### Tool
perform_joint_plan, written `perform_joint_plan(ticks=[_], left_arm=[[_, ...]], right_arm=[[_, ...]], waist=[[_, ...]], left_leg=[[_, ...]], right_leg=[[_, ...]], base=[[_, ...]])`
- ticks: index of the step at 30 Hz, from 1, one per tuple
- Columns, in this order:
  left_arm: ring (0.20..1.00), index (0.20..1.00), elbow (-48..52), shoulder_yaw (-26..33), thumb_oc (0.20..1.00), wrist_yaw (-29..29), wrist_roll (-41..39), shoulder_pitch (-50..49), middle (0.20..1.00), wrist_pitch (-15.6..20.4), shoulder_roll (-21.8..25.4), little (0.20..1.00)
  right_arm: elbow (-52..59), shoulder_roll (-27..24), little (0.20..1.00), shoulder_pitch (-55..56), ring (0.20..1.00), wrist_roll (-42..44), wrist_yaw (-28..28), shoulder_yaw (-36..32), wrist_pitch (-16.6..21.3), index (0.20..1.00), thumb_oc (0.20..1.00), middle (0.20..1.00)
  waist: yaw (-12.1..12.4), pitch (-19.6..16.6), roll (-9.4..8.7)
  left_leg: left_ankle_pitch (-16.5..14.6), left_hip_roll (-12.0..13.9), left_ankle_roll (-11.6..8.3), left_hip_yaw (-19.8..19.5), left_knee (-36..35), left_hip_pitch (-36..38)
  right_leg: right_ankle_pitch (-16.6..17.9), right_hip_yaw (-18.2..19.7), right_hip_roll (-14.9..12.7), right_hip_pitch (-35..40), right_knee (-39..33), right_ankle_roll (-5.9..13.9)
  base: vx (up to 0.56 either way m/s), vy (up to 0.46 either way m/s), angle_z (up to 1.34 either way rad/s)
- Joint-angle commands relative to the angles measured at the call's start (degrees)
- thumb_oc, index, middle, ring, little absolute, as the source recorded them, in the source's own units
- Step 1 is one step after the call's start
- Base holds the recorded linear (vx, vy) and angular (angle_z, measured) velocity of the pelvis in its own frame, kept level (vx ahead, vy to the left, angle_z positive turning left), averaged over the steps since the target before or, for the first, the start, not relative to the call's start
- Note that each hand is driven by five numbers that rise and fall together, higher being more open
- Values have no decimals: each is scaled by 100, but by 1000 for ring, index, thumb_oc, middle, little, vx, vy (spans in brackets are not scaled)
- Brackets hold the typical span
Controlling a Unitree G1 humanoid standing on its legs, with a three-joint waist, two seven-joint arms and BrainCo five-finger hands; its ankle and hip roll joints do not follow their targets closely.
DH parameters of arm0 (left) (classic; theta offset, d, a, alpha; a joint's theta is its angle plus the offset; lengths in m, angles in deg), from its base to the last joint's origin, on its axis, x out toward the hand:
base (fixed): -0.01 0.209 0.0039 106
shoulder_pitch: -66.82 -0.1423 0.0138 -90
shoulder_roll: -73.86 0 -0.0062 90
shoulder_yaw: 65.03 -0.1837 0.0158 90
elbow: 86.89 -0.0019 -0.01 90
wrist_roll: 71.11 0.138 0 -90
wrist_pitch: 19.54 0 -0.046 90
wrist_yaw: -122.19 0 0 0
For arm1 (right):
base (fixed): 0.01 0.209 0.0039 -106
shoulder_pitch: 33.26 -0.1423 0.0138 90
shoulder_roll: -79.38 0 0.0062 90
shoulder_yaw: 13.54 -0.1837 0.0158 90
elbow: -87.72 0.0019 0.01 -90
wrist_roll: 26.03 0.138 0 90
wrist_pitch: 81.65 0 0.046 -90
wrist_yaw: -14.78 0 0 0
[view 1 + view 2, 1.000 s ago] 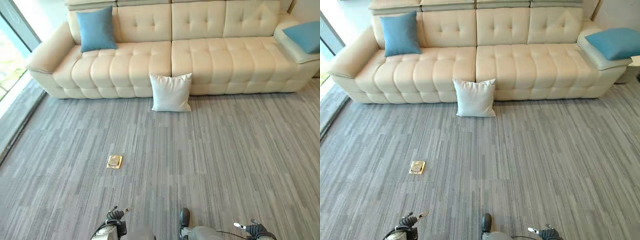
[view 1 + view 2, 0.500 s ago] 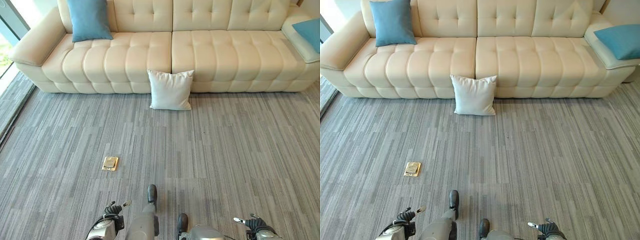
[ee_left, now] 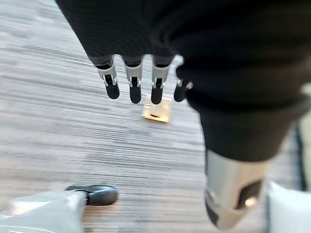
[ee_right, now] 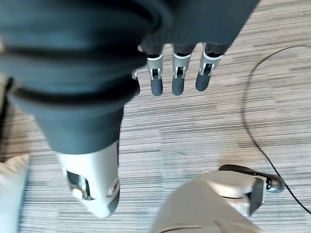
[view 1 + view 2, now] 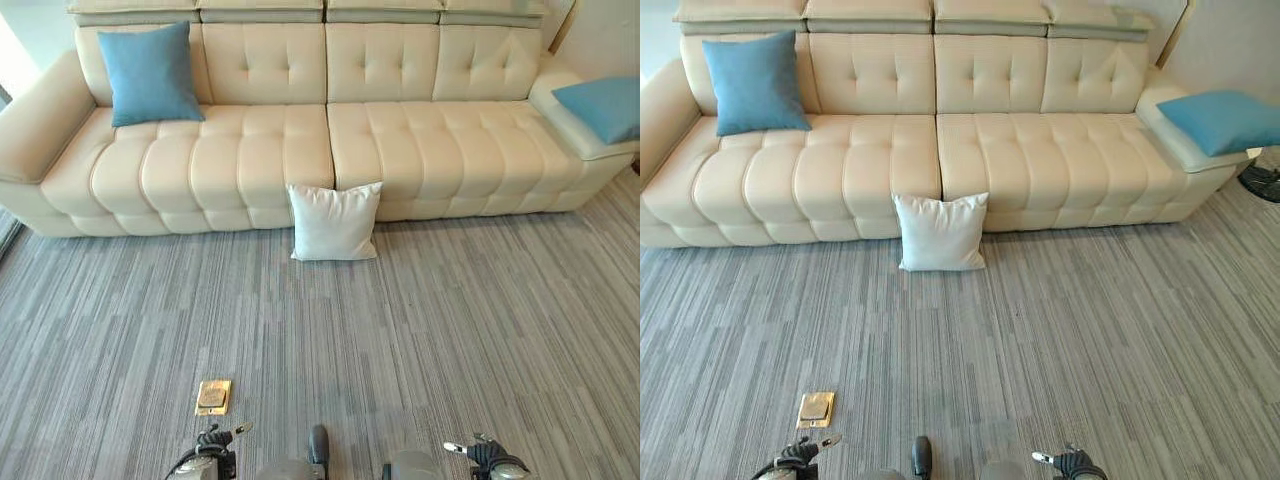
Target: Pick up all the scattered cushions and arrange them neatly on the sofa.
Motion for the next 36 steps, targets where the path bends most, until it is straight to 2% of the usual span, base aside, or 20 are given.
perform_joint_plan(ticks=[1, 3, 4, 5, 7, 9, 10, 13, 17, 18, 20, 23, 25, 28, 29, 30, 31, 32, 33, 36], left_arm=[[1000, 1000, 127, 6, 1000, 42, 166, 226, 1000, 65, 44, 1000], [1000, 1000, 136, 47, 1000, 33, 158, 250, 1000, 91, 37, 1000], [1000, 1000, 136, 47, 1000, 33, 158, 251, 1000, 91, 37, 1000], [1000, 1000, 49, 149, 1000, 36, 85, 310, 1000, 120, -5, 1000], [1000, 1000, -20, 343, 1000, 48, -201, 367, 1000, 135, -67, 1000], [1000, 1000, -66, 429, 1000, 47, -387, 371, 1000, 200, -146, 1000], [1000, 1000, -76, 423, 1000, -3, -503, 332, 1000, 207, -271, 1000], [1000, 1000, -10, 345, 1000, 5, -637, 301, 1000, 220, -383, 1000], [1000, 1000, -10, 226, 1000, -11, -738, 277, 1000, 234, -524, 1000], [1000, 1000, -10, 226, 1000, -11, -738, 276, 1000, 234, -525, 1000], [1000, 1000, -39, 188, 1000, -24, -742, 266, 1000, 198, -510, 1000], [1000, 1000, -66, 158, 1000, 14, -757, 258, 1000, 203, -493, 1000], [1000, 1000, -68, 159, 1000, -3, -763, 235, 1000, 192, -491, 1000], [1000, 1000, -88, 136, 1000, -25, -711, 158, 1000, 151, -462, 1000], [1000, 1000, -87, 135, 1000, -25, -711, 157, 1000, 151, -462, 1000], [1000, 1000, -46, 149, 1000, -21, -681, 81, 1000, 128, -442, 1000], [1000, 1000, -38, 153, 1000, -32, -643, 33, 1000, 105, -445, 1000], [1000, 1000, -38, 153, 1000, -32, -643, 33, 1000, 104, -445, 1000], [1000, 1000, -85, 177, 1000, -30, -608, 12, 1000, 95, -435, 1000], [1000, 1000, -93, 217, 1000, -15, -562, -43, 1000, 89, -402, 1000]], right_arm=[[36, -361, 1000, -159, 1000, -21, -85, 92, -34, 1000, 1000, 1000], [-21, -365, 1000, -196, 1000, -4, -110, 66, -35, 1000, 1000, 1000], [-22, -366, 1000, -197, 1000, -4, -110, 66, -35, 1000, 1000, 1000], [-107, -348, 1000, -203, 1000, 36, -118, 22, -37, 1000, 1000, 1000], [-188, -339, 1000, -164, 1000, 37, -113, -31, -61, 1000, 1000, 1000], [-209, -329, 1000, -115, 1000, 20, -80, -57, -99, 1000, 1000, 1000], [-269, -294, 1000, 7, 1000, -14, -42, -4, -102, 1000, 1000, 1000], [-278, -341, 1000, 84, 1000, -23, -16, -6, -110, 1000, 1000, 1000], [-332, -405, 1000, 114, 1000, 70, -46, -34, -59, 1000, 1000, 1000], [-332, -406, 1000, 115, 1000, 70, -46, -34, -59, 1000, 1000, 1000], [-338, -466, 1000, 87, 1000, 134, -50, -22, -47, 1000, 1000, 1000], [-348, -492, 1000, 50, 1000, 131, -54, 17, -68, 1000, 1000, 1000], [-368, -501, 1000, 53, 1000, 129, -53, 12, -82, 1000, 1000, 1000], [-382, -490, 1000, 50, 1000, 188, -93, -5, -90, 1000, 1000, 1000], [-382, -490, 1000, 51, 1000, 188, -93, -5, -89, 1000, 1000, 1000], [-337, -492, 1000, 56, 1000, 137, -101, 58, -88, 1000, 1000, 1000], [-312, -491, 1000, 64, 1000, 98, -96, 87, -96, 1000, 1000, 1000], [-312, -491, 1000, 64, 1000, 98, -96, 87, -96, 1000, 1000, 1000], [-309, -475, 1000, 76, 1000, 59, -102, 109, -89, 1000, 1000, 1000], [-275, -473, 1000, 101, 1000, 6, -100, 151, -76, 1000, 1000, 1000]], waist=[[-35, 377, 317], [-24, 433, 367], [-16, 433, 379], [-60, 451, 341], [-113, 423, 306], [-163, 367, 316], [-196, 287, 361], [-294, 206, 476], [-373, 130, 639], [-381, 128, 640], [-360, 242, 614], [-291, 390, 552], [-253, 416, 520], [-163, 466, 336], [-162, 471, 333], [-102, 471, 299], [-69, 464, 309], [-74, 462, 306], [-65, 437, 338], [-70, 366, 355]], left_leg=[[-476, 340, -471, -9, -42, 277], [-590, 397, -537, 48, -42, 426], [-590, 411, -540, 55, -42, 426], [-712, 384, -625, 41, -42, 593], [-836, 361, -718, 49, -42, 769], [-981, 350, -773, 3, -42, 984], [-1128, 376, -749, -125, -38, 1246], [-1095, 496, -828, -219, 279, 1244], [-499, 703, -1162, -229, 1230, 914], [-506, 706, -1164, -238, 1244, 905], [5, 805, -1383, -170, 2426, 446], [174, 894, -1360, -96, 3350, 32], [95, 902, -1317, -69, 3455, -138], [-417, 726, -1096, 27, 3048, -925], [-417, 723, -1094, 29, 3042, -914], [-485, 580, -1017, -44, 1935, -1034], [-339, 545, -1018, -157, 1353, -961], [-325, 540, -1018, -161, 1333, -955], [77, 561, -1082, -286, 677, -982], [254, 567, -1223, -520, -42, -1217]], right_leg=[[746, -490, 528, -165, -1281, -234], [815, -619, 687, -250, -2468, -155], [842, -618, 705, -233, -2510, -159], [1280, -432, 941, -239, -4014, 61], [1619, -346, 1027, -274, -5083, 231], [1586, -500, 1008, -358, -5084, 267], [1653, -476, 1020, -162, -4893, 115], [1578, -497, 1041, -150, -4594, -21], [1232, -674, 1058, 21, -4401, -279], [1229, -682, 1057, 20, -4399, -280], [894, -669, 1128, 458, -4413, -524], [656, -615, 1169, 747, -4320, -720], [605, -599, 1159, 851, -4328, -752], [511, -584, 1058, 1272, -4461, -739], [509, -583, 1055, 1282, -4464, -737], [449, -587, 1044, 1457, -4524, -670], [414, -583, 1064, 1575, -4539, -647], [416, -588, 1061, 1574, -4541, -647], [382, -602, 1126, 1664, -4578, -635], [264, -598, 1201, 1894, -4598, -604]], base=[[339, 37, -25], [206, -34, -28], [313, -104, -16], [364, -116, -39], [403, -121, -39], [620, -179, 4], [739, -218, 15], [493, -181, 50], [406, -206, 46], [307, -176, 26], [414, -270, 19], [301, -199, 8], [230, -133, -6], [260, -102, 5], [403, -29, 3], [331, 32, -7], [329, 31, -5], [248, 29, 1], [138, 13, -2], [435, 81, -12]])
